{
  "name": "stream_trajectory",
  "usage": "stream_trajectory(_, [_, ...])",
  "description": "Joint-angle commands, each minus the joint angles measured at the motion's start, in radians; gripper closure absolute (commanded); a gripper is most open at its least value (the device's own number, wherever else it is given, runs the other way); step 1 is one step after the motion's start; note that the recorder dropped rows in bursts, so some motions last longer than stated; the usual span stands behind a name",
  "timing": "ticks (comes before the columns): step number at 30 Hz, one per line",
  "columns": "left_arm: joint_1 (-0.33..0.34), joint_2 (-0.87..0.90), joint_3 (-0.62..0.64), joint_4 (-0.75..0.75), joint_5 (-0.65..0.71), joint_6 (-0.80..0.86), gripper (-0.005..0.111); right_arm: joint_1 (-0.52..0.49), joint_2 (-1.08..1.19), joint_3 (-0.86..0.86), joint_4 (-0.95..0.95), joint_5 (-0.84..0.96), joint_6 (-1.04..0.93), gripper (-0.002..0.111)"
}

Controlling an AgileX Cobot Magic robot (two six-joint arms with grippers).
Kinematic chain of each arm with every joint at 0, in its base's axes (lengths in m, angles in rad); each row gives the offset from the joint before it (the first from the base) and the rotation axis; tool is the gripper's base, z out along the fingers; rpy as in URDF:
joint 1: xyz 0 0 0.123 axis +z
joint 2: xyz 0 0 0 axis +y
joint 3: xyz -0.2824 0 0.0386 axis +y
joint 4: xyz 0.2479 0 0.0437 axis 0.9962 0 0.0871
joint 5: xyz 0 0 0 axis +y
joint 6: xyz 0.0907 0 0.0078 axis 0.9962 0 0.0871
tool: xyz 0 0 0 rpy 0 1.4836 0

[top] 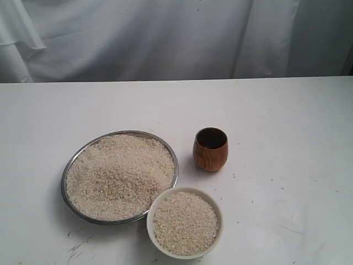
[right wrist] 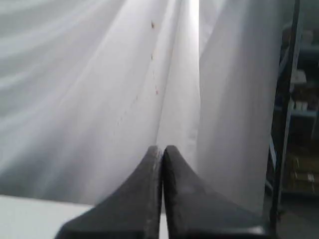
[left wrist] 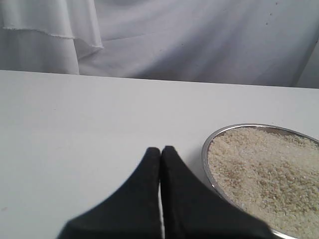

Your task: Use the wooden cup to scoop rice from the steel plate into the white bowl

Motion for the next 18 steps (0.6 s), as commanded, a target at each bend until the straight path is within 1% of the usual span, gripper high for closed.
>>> stream_trajectory(1, [-0.002, -0.005, 0.005, -0.001, -0.006, -0.003, 0.107, 0.0, -0.003, 0.004, 0.012, -0.173, 0.011, 0.108])
stream_trajectory(5, [-0.002, -0.005, 0.005, -0.001, -0.006, -0.003, 0.107, 0.0, -0.003, 0.004, 0.012, -0.243, 0.062, 0.108])
stream_trajectory(6, [-0.002, -0.005, 0.005, -0.001, -0.006, -0.003, 0.107, 0.0, -0.003, 0.004, 0.012, -0.274, 0.133, 0.108])
stream_trajectory(9, [-0.002, -0.005, 0.005, -0.001, -0.006, -0.003, 0.107, 0.0, -0.003, 0.004, 0.002, -0.337, 0.461, 0.108])
stream_trajectory(10, [-0.002, -0.005, 0.005, -0.001, -0.006, -0.003, 0.107, 0.0, 0.0, 0.004, 0.012, -0.348, 0.511, 0.108])
stream_trajectory(12, [-0.002, -0.005, 0.005, -0.001, -0.006, -0.003, 0.107, 0.0, 0.009, 0.004, 0.037, -0.35, 0.492, 0.108])
stream_trajectory(14, [-0.002, -0.005, 0.005, -0.001, -0.006, -0.003, 0.107, 0.0, 0.066, 0.004, 0.201, -0.369, 0.392, 0.108])
stream_trajectory(15, [-0.002, -0.005, 0.005, -0.001, -0.006, -0.003, 0.107, 0.0, 0.136, -0.033, 0.32, -0.428, 0.295, 0.108])
stream_trajectory(16, [-0.002, -0.005, 0.005, -0.001, -0.006, -0.003, 0.107, 0.0, 0.192, -0.071, 0.35, -0.466, 0.227, 0.108])
stream_trajectory(18, [-0.002, -0.005, 0.005, -0.001, -0.006, -0.003, 0.107, 0.0, 0.398, -0.233, 0.29, -0.53, 0.094, 0.108])
